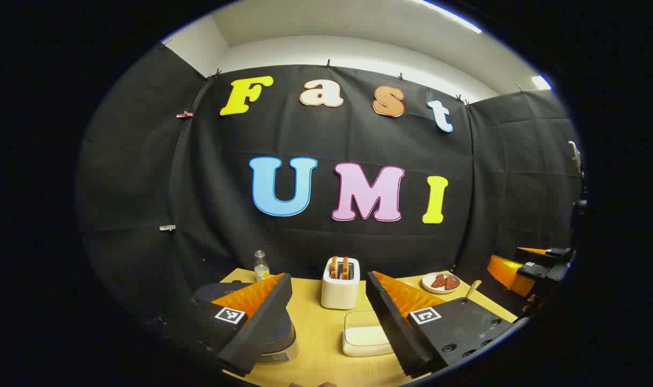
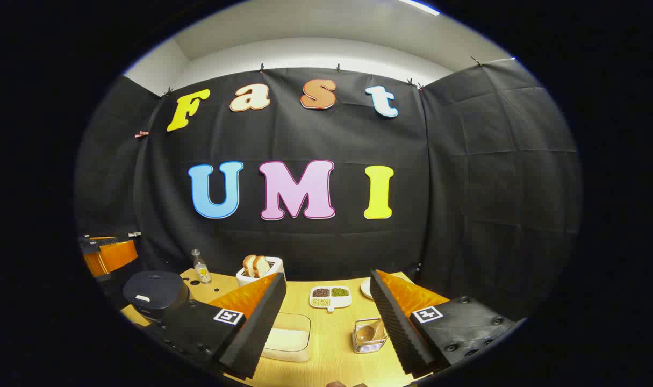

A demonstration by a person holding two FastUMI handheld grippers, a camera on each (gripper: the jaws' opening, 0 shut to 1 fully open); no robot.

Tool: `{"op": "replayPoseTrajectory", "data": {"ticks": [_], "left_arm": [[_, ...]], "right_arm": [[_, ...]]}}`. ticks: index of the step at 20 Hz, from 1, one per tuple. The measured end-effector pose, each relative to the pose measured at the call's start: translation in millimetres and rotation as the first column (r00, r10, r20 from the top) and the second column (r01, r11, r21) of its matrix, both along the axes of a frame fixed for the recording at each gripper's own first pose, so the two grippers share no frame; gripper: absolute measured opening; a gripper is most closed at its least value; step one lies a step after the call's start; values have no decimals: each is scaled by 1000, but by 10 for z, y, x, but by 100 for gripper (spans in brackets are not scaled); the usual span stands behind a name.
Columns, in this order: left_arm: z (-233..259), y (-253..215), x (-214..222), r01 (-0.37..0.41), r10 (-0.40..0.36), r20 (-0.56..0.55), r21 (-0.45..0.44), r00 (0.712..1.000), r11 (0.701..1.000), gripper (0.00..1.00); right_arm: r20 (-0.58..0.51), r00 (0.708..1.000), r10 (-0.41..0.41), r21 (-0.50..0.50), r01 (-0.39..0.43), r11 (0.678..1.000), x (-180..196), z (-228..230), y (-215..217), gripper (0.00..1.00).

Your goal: Close the left gripper, press the button to open the rice cooker; take a wooden spoon from the chopstick holder with the right hand, scoop a spoonful of rice and pour it into the rice cooker, then put the wooden spoon back into the chopstick holder.

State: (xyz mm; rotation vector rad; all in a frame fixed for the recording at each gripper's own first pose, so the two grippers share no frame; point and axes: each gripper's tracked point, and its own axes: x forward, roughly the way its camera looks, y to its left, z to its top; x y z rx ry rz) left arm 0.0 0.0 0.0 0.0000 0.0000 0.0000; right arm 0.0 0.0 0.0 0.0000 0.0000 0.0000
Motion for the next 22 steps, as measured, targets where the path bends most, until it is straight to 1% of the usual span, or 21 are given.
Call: {"op": "replayPoseTrajectory", "data": {"ticks": [4,10,14,15,16,22], "left_arm": [[-24,17,-15,-5,5,-5,-13,1000,1000,95],[0,49,-36,-8,8,-6,-4,1000,1000,95],[27,101,-46,-17,17,2,3,1000,1000,95],[24,111,-54,-20,20,-2,-1,1000,1000,95],[5,135,-56,-25,25,-3,-8,1000,1000,95],[-57,407,-26,-89,88,-23,-52,996,995,95]], "right_arm": [[5,1000,3,-4,-3,1000,-45,24,-11,98],[1,1000,19,5,-19,1000,-51,72,13,98],[36,999,25,-10,-24,1000,-31,197,39,98],[42,999,30,-15,-30,999,-30,209,58,96],[47,998,37,-21,-36,999,-26,225,81,98],[65,996,63,-64,-59,996,-1,264,121,98]]}}
